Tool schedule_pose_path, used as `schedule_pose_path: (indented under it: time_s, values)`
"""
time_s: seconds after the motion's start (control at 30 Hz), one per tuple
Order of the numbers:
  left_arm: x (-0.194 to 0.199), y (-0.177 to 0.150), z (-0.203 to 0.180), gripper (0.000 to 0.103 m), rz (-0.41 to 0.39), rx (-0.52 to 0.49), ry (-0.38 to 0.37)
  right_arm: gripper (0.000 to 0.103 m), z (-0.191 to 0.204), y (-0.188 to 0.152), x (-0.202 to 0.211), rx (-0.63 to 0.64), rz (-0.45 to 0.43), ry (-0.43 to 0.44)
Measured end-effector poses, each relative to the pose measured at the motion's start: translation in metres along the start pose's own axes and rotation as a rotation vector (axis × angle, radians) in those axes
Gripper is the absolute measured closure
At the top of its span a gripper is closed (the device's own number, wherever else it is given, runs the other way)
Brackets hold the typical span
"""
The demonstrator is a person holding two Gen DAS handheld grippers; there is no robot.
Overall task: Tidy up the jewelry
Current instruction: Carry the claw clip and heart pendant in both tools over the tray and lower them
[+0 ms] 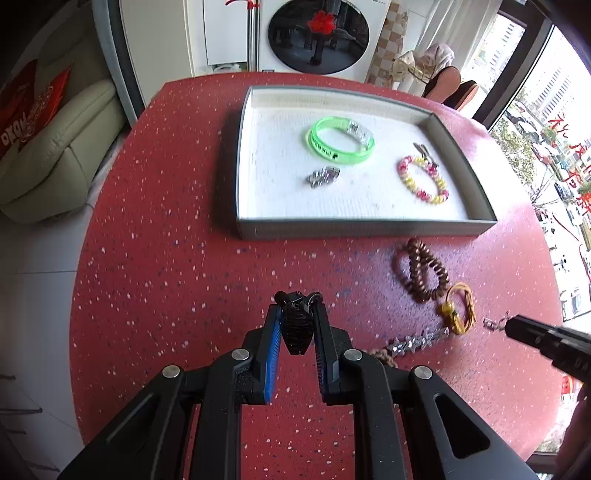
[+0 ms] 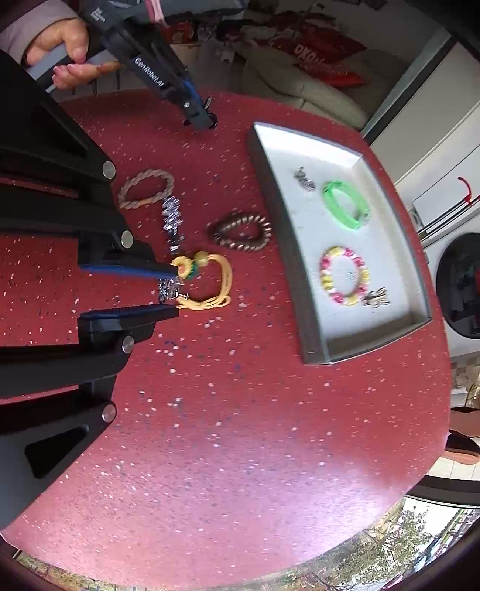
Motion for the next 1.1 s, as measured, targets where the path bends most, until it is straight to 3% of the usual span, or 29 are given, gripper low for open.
schedule_pose_path:
  time_s: [0.27, 0.57, 0.8, 1.1]
  values:
    - [0.008, 0.027, -0.003, 0.068, -0.033, 0.001, -0.015, 0.087, 0.014, 0.038, 0.009, 0.026, -0.03, 0.046]
    - [0.003, 0.078, -0.007, 0.068, -0.075, 0.01, -0.017, 0.087, 0.023, 0.1, -0.004, 0.036, -0.058, 0.092]
    - [-0.018, 0.115, -0.015, 0.068, -0.086, 0.002, 0.003, 0.087, 0.016, 0.141, -0.026, 0.016, -0.058, 0.107]
    - [-0.056, 0.136, -0.017, 0.068, -0.051, 0.003, 0.048, 0.087, -0.001, 0.172, -0.058, 0.006, -0.028, 0.093]
Point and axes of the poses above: each gripper's, at about its wrist camera, not at the fingertips, and x roughly against the way its jaws point, z to its left, y to its top, the point moved 9 cm from there along -x, roughly the way its jaws point, and after that the axes turned 14 degrees about y, right-handed, at the moved point
